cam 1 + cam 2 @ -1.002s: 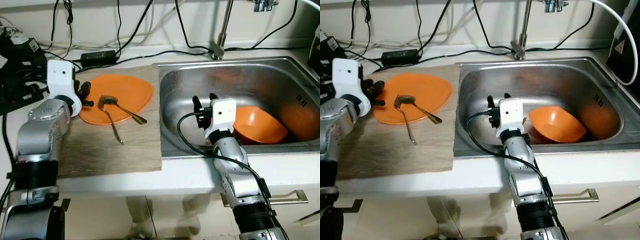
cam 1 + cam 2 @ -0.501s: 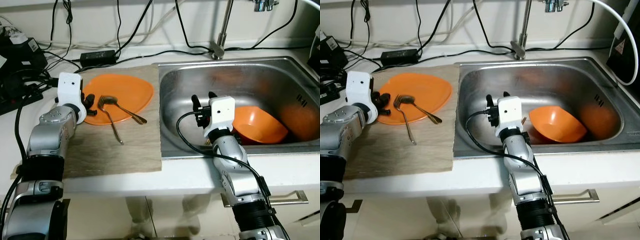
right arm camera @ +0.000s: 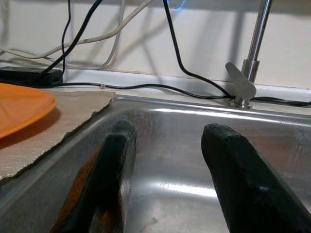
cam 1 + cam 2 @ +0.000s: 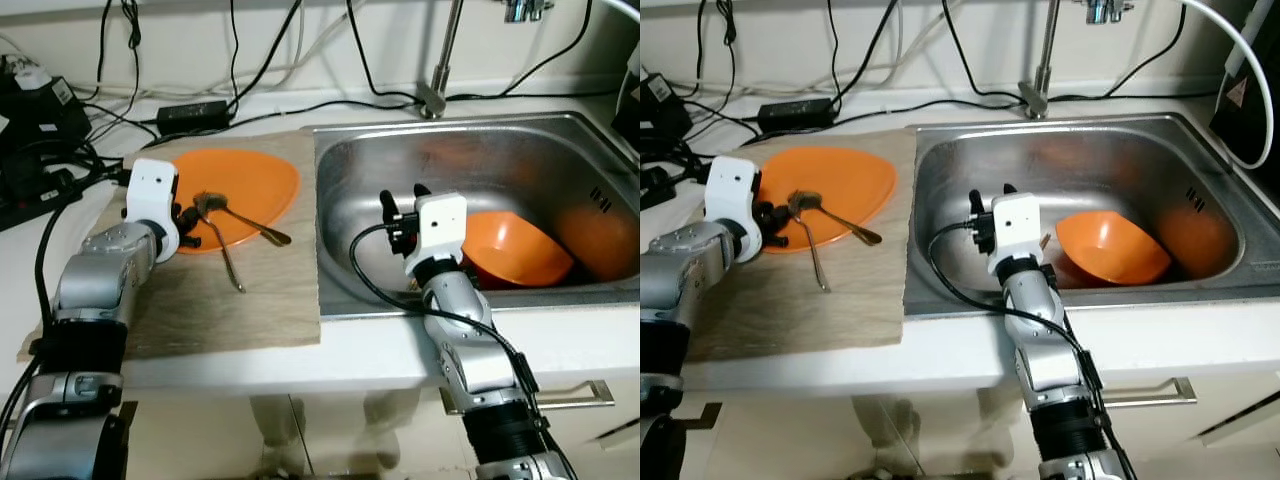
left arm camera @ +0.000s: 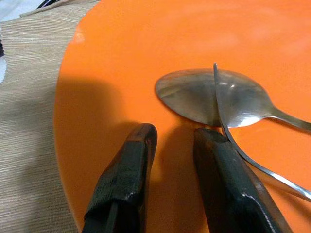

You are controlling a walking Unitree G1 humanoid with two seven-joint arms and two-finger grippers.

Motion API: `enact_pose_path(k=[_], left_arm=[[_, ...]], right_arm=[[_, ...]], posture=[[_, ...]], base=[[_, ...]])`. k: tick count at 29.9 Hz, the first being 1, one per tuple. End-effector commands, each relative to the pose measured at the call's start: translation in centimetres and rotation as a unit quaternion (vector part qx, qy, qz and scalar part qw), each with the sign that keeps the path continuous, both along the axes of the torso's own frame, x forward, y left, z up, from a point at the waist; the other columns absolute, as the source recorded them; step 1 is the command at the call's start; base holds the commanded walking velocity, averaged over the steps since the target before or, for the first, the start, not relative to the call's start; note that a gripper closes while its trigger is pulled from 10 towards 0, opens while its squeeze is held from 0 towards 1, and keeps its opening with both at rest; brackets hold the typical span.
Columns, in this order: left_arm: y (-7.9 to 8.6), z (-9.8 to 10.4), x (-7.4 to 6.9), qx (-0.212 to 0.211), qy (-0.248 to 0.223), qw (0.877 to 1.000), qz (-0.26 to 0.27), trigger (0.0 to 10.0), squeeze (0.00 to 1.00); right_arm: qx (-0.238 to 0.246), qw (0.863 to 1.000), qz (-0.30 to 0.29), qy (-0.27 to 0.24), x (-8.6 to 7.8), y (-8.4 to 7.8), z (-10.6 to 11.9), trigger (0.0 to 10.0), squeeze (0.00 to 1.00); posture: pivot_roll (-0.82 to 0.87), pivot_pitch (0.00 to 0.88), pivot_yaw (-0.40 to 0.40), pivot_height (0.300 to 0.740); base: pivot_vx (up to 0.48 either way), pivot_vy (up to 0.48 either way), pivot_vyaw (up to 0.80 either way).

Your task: Kitchen organization

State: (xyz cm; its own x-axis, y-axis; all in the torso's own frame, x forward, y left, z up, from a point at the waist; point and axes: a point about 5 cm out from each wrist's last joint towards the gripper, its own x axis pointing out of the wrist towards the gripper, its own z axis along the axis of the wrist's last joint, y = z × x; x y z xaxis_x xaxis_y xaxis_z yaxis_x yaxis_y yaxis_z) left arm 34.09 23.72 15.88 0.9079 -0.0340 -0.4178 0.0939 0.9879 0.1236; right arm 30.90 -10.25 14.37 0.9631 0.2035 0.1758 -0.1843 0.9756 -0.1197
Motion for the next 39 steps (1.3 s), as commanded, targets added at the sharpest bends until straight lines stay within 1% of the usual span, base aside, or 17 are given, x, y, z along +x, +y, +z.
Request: enact_pose_path(k=[1, 6, 15, 17, 18, 19, 26, 32, 34, 35, 36, 37, 38, 39], left_arm=[[0.3, -1.3, -0.7, -0.003, 0.037, 0.999, 0.003, 10.0, 0.0], [0.2, -1.1, -1.3, -0.003, 0.041, 0.999, -0.004, 10.0, 0.0], [0.9, -0.3, -2.9, 0.002, 0.049, 0.999, -0.007, 10.0, 0.0], [1.1, -0.1, -3.4, 0.003, 0.052, 0.999, -0.006, 10.0, 0.0], [1.3, 0.3, -4.0, 0.004, 0.056, 0.998, -0.006, 10.0, 0.0], [1.3, 0.3, -4.0, 0.004, 0.056, 0.998, -0.006, 10.0, 0.0], [1.7, 0.9, -5.2, 0.008, 0.063, 0.998, -0.007, 10.0, 0.0], [1.5, 1.5, -6.1, 0.008, 0.068, 0.998, -0.012, 10.0, 0.0], [1.4, 1.8, -6.0, 0.009, 0.06, 0.998, -0.011, 10.0, 0.0], [1.4, 2.2, -5.7, 0.009, 0.043, 0.999, -0.008, 10.0, 0.0], [1.4, 3.2, -4.8, 0.011, -0.001, 1.0, 0.003, 10.0, 0.0], [1.4, 3.2, -4.8, 0.011, -0.001, 1.0, 0.003, 10.0, 0.0], [1.4, 3.7, -4.5, 0.012, -0.023, 1.0, 0.009, 10.0, 0.0], [1.6, 4.9, -3.6, 0.011, -0.075, 0.997, 0.027, 10.0, 0.0]], right_arm=[[-0.003, 1.0, 0.002, 0.018, -0.2, -0.1, -0.8, 10.0, 0.0], [-0.005, 1.0, 0.003, 0.02, -0.2, -0.1, -0.9, 10.0, 0.0], [-0.009, 1.0, 0.006, 0.025, -0.3, -0.2, -1.1, 10.0, 0.0], [-0.01, 1.0, 0.006, 0.027, -0.3, -0.2, -1.3, 10.0, 0.0], [-0.01, 1.0, 0.008, 0.029, -0.3, -0.1, -1.3, 10.0, 0.0], [-0.01, 1.0, 0.008, 0.029, -0.3, -0.1, -1.3, 10.0, 0.0], [-0.012, 0.999, 0.01, 0.033, -0.2, -0.1, -1.6, 10.0, 0.0], [-0.015, 0.999, 0.011, 0.036, -0.3, -0.2, -1.8, 10.0, 0.0], [-0.015, 0.999, 0.01, 0.037, -0.2, -0.3, -1.8, 10.0, 0.0], [-0.016, 0.999, 0.01, 0.037, -0.2, -0.3, -1.8, 10.0, 0.0], [-0.017, 0.999, 0.009, 0.036, -0.1, -0.3, -1.8, 10.0, 0.0], [-0.017, 0.999, 0.009, 0.036, -0.1, -0.3, -1.8, 10.0, 0.0], [-0.017, 0.999, 0.009, 0.035, 0.0, -0.3, -1.8, 10.0, 0.0], [-0.017, 0.999, 0.009, 0.031, 0.1, -0.2, -1.6, 10.0, 0.0]], posture=[[0.02, 0.021, 0.081, 0.74], [0.02, 0.017, 0.079, 0.74], [0.04, 0.014, 0.075, 0.74], [0.04, 0.014, 0.074, 0.74], [0.05, 0.014, 0.073, 0.74], [0.05, 0.014, 0.073, 0.74], [0.06, 0.018, 0.069, 0.74], [0.06, 0.016, 0.069, 0.74], [0.06, 0.009, 0.066, 0.74], [0.06, 0.008, 0.067, 0.74], [0.06, 0.003, 0.065, 0.74], [0.06, 0.003, 0.065, 0.74], [0.06, 0.003, 0.065, 0.74], [0.05, 0.0, 0.063, 0.74]], base=[[0.0, 0.0, 0.0], [0.0, 0.0, 0.0], [0.0, 0.0, 0.0], [0.0, 0.0, 0.0], [0.0, 0.0, 0.0], [0.0, 0.0, 0.0], [0.0, 0.0, 0.0], [0.0, 0.0, 0.0], [0.0, 0.0, 0.0], [0.0, 0.0, 0.0], [0.0, 0.0, 0.0], [0.0, 0.0, 0.0], [0.0, 0.0, 0.0], [0.0, 0.0, 0.0]])
